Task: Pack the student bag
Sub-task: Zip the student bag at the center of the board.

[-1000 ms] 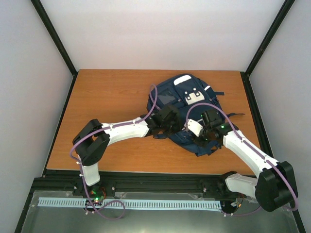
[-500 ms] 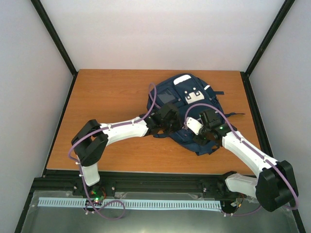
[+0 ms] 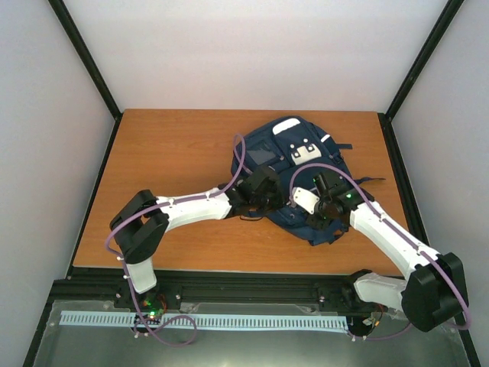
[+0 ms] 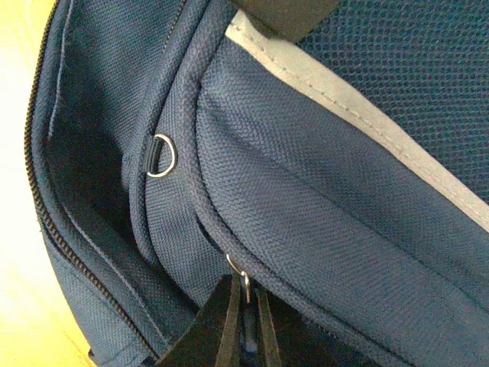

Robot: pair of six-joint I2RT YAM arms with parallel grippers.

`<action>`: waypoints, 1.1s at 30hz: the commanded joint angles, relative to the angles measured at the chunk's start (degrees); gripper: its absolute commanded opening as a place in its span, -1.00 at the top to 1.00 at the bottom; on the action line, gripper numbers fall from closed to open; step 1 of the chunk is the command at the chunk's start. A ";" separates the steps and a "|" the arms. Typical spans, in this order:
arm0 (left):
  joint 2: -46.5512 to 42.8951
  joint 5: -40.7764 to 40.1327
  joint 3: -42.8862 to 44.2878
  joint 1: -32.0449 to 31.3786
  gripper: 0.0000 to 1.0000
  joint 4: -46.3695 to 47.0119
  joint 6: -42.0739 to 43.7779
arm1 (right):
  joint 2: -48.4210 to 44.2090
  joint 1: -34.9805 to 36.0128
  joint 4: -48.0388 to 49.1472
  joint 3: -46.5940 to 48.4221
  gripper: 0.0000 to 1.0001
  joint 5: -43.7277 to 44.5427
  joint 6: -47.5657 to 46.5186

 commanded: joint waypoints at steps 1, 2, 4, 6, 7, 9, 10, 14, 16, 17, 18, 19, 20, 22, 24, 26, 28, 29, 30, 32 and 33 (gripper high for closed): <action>-2.88 -1.42 -1.59 -0.03 0.98 -1.74 2.65 | 1.11 -0.89 -6.87 1.77 0.95 3.63 -0.82; -2.99 -1.49 -1.76 0.04 0.98 -1.88 2.86 | 1.26 -1.12 -6.94 1.61 0.95 4.17 -0.97; -3.19 -1.67 -2.01 0.05 0.98 -2.26 3.33 | 1.49 -1.61 -6.95 1.16 0.94 5.36 -1.35; -3.28 -1.83 -2.21 0.06 0.98 -2.80 3.78 | 1.78 -2.78 -6.86 0.79 0.94 6.22 -2.16; -3.37 -1.89 -2.34 0.13 0.99 -3.05 3.96 | 2.13 -3.71 -6.82 0.65 0.94 6.40 -2.53; -3.38 -1.69 -2.50 0.14 0.98 -3.38 4.39 | 2.83 -5.57 -6.36 0.42 0.94 6.29 -3.37; -3.32 -1.61 -2.60 0.14 0.98 -3.35 4.52 | 3.17 -6.32 -6.15 0.29 0.94 6.00 -3.59; -2.55 -0.64 -2.72 0.14 0.98 -2.67 4.66 | 4.73 -6.89 -3.60 -0.70 0.93 3.11 -2.90; -2.13 -0.31 -2.63 0.15 0.98 -2.31 4.51 | 6.32 -6.89 -2.40 -1.00 0.92 1.48 -2.13; -2.07 -0.18 -2.56 0.14 0.98 -2.26 4.49 | 7.05 -6.90 -1.93 -1.08 0.91 1.00 -1.80; -1.97 -0.07 -2.48 0.20 0.98 -2.25 4.55 | 7.64 -6.89 -1.29 -1.23 0.88 0.69 -1.39; -1.97 0.01 -2.46 0.15 0.98 -2.25 4.59 | 8.04 -6.91 -0.59 -1.48 0.83 0.62 -1.22; -1.97 -0.03 -2.39 0.14 0.98 -2.32 4.72 | 8.21 -6.89 0.27 -1.76 0.78 0.77 -0.99; -2.03 -0.20 -2.24 0.14 0.99 -2.57 5.02 | 8.27 -6.89 1.73 -2.32 0.74 1.18 -0.76; -2.05 -0.32 -2.11 0.18 0.98 -2.78 5.32 | 8.27 -7.04 2.12 -2.34 0.77 1.24 -0.93; -1.94 -0.31 -2.10 0.14 0.98 -2.78 5.43 | 8.17 -7.28 1.76 -2.17 0.87 1.27 -1.43; -1.77 -0.13 -2.10 0.14 0.98 -2.78 5.61 | 7.51 -7.79 0.87 -1.82 0.94 1.62 -2.30; -1.72 -0.02 -2.10 0.16 0.98 -2.87 5.70 | 6.82 -8.31 0.29 -1.64 0.94 1.85 -2.95; -1.61 0.05 -2.21 0.14 0.98 -2.87 5.83 | 6.30 -8.99 -0.41 -1.33 0.94 2.10 -3.80; -1.52 0.36 -2.48 0.14 0.99 -3.08 6.24 | 5.45 -10.29 -2.14 -0.55 0.94 2.67 -5.76; -1.45 0.61 -2.60 0.14 0.98 -3.25 6.55 | 5.20 -11.75 -2.95 -0.31 0.94 3.05 -6.93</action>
